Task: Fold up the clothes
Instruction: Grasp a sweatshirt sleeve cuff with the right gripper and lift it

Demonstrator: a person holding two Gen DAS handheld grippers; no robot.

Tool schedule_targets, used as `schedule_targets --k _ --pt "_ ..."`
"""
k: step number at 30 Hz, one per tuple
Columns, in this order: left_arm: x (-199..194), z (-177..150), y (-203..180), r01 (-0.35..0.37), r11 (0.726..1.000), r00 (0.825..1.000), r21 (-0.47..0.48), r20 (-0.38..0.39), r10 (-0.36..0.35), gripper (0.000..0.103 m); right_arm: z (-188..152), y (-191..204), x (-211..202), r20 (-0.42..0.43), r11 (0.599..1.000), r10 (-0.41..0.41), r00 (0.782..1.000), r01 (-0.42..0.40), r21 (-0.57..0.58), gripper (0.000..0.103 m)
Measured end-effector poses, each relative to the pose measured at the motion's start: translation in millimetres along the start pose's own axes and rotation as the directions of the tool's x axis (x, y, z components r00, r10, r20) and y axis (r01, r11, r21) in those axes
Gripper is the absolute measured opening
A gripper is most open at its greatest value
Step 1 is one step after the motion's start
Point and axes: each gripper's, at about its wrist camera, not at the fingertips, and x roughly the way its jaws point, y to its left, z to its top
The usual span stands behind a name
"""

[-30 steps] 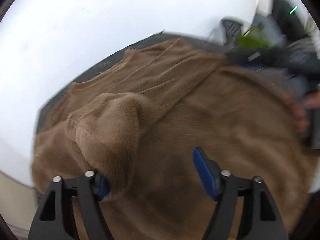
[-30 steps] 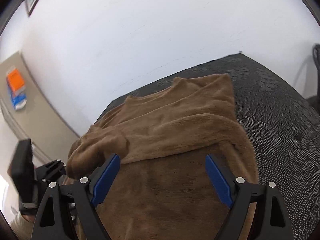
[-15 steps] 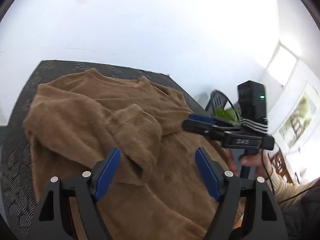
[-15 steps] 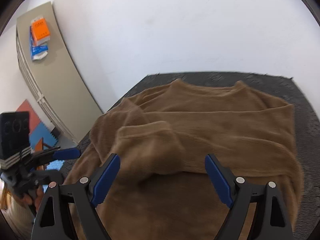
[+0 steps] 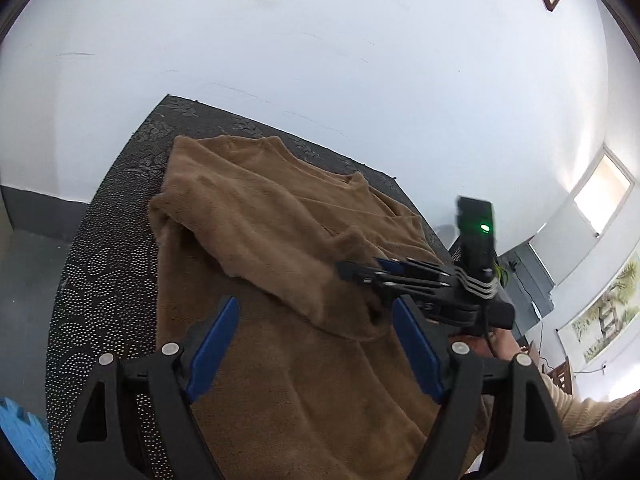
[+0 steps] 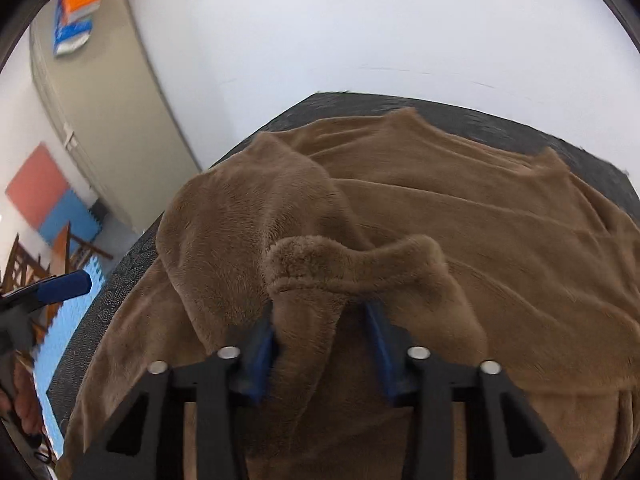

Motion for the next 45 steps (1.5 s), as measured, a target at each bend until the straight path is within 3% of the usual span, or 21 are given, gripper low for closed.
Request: schedule_targets --k 6,11,13,14,18,20,25,26,28,29,35,39,42,44,45 --pt "11.2 5.5 2.8 0.014 0.999 1.0 -0.035 -0.013 -0.014 0.083 -50.9 -42.4 -65.2 0.088 0.988 -0.057 0.994 0.044 0.147 0.037" --pt "27.8 16.1 -6.1 -0.003 1.0 1.0 -0.026 -0.031 0.002 0.083 -97.7 -68.1 -91.9 0.044 0.968 -0.166 0.985 0.155 0.197 0.037" --pt "32.9 20.7 -9.2 -0.014 1.0 0.999 -0.025 -0.031 0.013 0.083 -97.2 -72.9 -95.8 0.067 0.971 -0.125 0.99 0.109 0.212 0.051" --pt "34.3 22.5 -9.7 -0.02 0.999 0.999 -0.031 -0.029 0.019 0.083 -93.4 -74.3 -97.6 0.092 0.971 -0.1 0.991 0.077 0.228 0.053" --pt "35.7 24.8 -11.2 -0.032 0.999 0.999 -0.034 -0.035 0.031 0.083 -60.6 -55.0 -88.8 0.173 0.984 -0.022 0.985 -0.01 0.179 0.053" --pt "37.7 23.7 -10.9 -0.074 0.997 0.996 -0.02 -0.041 0.073 0.083 -42.6 -42.2 -79.0 0.191 0.991 0.025 0.981 -0.05 0.128 0.053" --pt "43.2 18.3 -4.3 -0.117 0.993 0.991 -0.024 -0.069 0.115 0.085 -11.9 -13.8 -33.1 0.127 0.997 0.063 0.99 -0.068 0.036 0.053" --pt "44.4 17.1 -2.8 -0.121 0.992 0.99 -0.026 -0.076 0.119 0.086 -9.6 -11.9 -24.6 0.105 0.997 0.058 0.993 -0.062 0.036 0.051" --pt "46.6 15.2 0.1 -0.127 0.992 0.988 -0.028 -0.088 0.124 0.086 -9.2 -16.2 -13.1 0.082 0.998 0.04 0.996 -0.045 0.051 0.024" --pt "47.3 14.7 1.5 -0.129 0.991 0.988 -0.028 -0.093 0.126 0.086 -11.8 -20.5 -14.7 0.087 0.996 0.045 0.995 -0.051 0.074 0.024" --pt "53.1 18.7 7.4 -0.139 0.99 0.986 -0.032 -0.095 0.136 0.087 -51.3 -43.3 -67.7 0.177 0.987 -0.057 0.983 0.029 0.159 0.02" --pt "64.4 25.6 1.4 -0.137 0.99 0.986 -0.011 -0.098 0.136 0.087 -91.5 -61.3 -85.4 0.122 0.974 -0.089 0.989 0.061 0.22 0.02" --pt "71.6 30.1 -7.4 -0.156 0.987 0.983 0.032 -0.095 0.159 0.087 -117.2 -75.6 -86.8 0.072 0.963 -0.04 0.997 0.019 0.268 0.021" --pt "73.7 32.1 -11.4 -0.163 0.986 0.981 0.048 -0.096 0.167 0.087 -124.7 -85.0 -90.5 0.068 0.953 -0.007 0.998 -0.014 0.301 0.026" --pt "74.2 33.0 -12.4 -0.161 0.986 0.981 0.049 -0.099 0.165 0.087 -127.2 -88.9 -93.7 0.077 0.95 -0.009 0.997 -0.015 0.313 0.041"
